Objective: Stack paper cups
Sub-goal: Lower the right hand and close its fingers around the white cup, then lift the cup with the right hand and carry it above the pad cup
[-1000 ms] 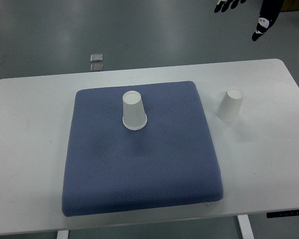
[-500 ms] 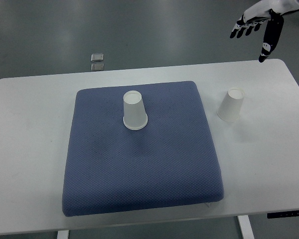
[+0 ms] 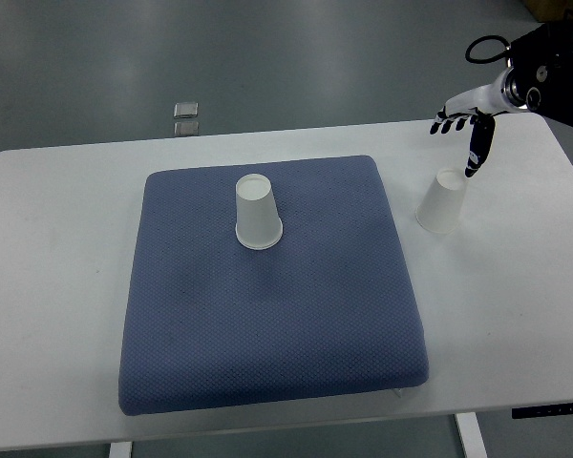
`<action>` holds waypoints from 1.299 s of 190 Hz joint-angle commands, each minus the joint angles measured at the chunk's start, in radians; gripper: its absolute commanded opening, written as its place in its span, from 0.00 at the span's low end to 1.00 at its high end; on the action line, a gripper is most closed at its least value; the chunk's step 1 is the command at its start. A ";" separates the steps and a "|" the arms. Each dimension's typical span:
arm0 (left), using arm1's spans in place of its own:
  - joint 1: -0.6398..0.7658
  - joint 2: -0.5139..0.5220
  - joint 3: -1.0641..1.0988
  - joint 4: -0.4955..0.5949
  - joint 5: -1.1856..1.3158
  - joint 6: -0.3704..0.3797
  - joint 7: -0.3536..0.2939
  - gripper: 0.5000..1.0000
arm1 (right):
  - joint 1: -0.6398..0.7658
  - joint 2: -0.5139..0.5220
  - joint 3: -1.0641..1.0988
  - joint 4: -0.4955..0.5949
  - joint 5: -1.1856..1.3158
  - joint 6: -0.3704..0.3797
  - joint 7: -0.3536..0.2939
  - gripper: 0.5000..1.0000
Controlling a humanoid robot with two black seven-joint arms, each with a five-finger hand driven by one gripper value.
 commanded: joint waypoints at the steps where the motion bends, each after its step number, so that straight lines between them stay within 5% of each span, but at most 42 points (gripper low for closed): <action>1: 0.000 0.000 -0.001 0.001 0.000 0.000 0.001 1.00 | -0.041 0.029 0.001 -0.043 0.000 -0.015 0.000 0.85; 164: 0.000 0.000 -0.001 0.004 0.000 0.002 0.000 1.00 | -0.210 0.123 0.001 -0.219 0.002 -0.083 -0.003 0.83; 247: 0.002 0.000 -0.001 0.006 0.000 0.002 0.000 1.00 | -0.236 0.136 0.001 -0.230 0.002 -0.109 -0.003 0.70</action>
